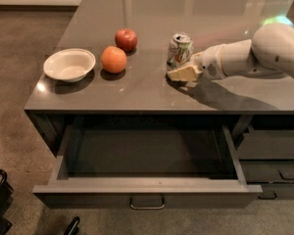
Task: Place 7up can into top drawer
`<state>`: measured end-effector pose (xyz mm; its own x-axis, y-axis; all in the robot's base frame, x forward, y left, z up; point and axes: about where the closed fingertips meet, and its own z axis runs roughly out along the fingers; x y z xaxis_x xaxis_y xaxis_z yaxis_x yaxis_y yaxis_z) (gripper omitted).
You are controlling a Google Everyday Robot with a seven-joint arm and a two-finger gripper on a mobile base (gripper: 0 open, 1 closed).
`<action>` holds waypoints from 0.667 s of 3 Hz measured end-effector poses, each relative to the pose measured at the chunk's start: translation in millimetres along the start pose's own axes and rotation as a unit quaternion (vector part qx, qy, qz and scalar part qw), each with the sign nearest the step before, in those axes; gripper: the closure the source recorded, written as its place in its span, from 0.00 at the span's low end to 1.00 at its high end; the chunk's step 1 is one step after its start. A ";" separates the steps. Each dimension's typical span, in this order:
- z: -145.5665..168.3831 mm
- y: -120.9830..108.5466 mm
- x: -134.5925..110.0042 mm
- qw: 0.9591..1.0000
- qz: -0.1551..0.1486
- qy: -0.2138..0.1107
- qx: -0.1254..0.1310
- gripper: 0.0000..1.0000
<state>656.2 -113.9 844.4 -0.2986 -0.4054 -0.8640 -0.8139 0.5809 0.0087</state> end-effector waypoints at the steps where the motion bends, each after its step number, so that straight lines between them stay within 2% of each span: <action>1: 1.7 3.8 -4.5 1.000 0.006 -0.001 -0.026 1.00; 2: -24.8 -4.0 -17.3 0.999 0.028 -0.004 -0.038 1.00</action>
Offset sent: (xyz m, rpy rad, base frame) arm -0.0508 -0.0681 0.0909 0.0896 0.2269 0.1396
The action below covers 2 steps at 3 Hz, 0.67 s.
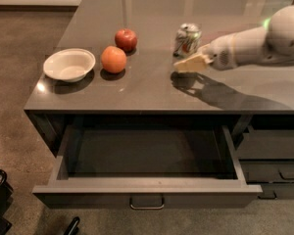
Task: Place 7up can into top drawer
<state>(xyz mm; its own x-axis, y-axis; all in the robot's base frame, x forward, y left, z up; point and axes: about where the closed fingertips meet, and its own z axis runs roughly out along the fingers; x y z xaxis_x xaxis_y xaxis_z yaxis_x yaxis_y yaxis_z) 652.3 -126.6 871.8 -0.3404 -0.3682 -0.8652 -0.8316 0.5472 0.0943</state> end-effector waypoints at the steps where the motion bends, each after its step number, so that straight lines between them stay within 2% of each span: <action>1: -88.5 -14.4 -34.1 0.999 0.030 0.007 0.024 1.00; 2: -161.0 -7.6 -41.0 0.996 0.076 0.039 0.038 1.00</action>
Offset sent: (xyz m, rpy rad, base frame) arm -0.1470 -0.1656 0.1517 -0.1071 0.3917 -0.0745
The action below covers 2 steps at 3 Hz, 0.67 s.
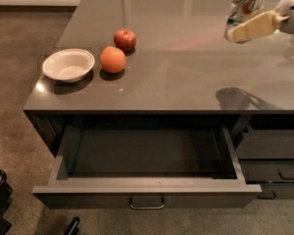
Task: Place 7up can into top drawer
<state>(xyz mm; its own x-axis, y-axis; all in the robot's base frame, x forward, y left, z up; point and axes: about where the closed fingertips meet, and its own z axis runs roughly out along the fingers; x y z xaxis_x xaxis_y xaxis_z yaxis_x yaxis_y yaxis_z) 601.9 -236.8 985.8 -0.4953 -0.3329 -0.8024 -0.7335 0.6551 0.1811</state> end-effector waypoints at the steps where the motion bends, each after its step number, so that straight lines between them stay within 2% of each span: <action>1: -45.8 23.1 35.5 0.997 0.072 0.018 -0.036 1.00; 2: -45.6 23.1 35.4 0.997 0.072 0.017 -0.036 1.00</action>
Offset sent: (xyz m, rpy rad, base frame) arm -0.0410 -0.0223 0.0104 0.0575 0.0955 -0.0194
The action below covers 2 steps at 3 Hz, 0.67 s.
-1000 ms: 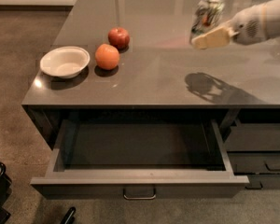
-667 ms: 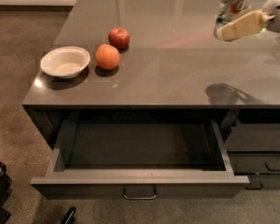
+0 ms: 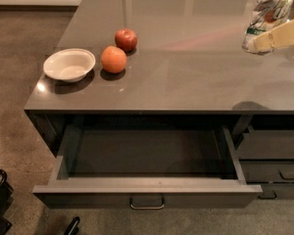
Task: Place 7up can into top drawer
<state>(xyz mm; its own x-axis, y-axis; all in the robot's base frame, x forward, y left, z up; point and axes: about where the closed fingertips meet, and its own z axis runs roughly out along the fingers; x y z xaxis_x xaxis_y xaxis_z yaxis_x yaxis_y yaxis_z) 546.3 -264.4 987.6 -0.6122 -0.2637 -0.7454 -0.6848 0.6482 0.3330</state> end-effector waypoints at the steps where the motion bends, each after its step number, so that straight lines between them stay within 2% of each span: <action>1: 14.6 7.9 19.1 1.000 0.019 0.008 -0.018 1.00; 2: 31.9 28.6 44.5 0.999 0.029 0.013 -0.029 1.00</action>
Offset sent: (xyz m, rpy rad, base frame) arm -0.0995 0.0922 -0.1616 0.0716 0.2935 0.0791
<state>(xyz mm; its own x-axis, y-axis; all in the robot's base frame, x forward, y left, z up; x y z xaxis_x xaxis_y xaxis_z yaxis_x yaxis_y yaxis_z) 512.1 -234.7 945.5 -0.6603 -0.2456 -0.7097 -0.6698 0.6200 0.4087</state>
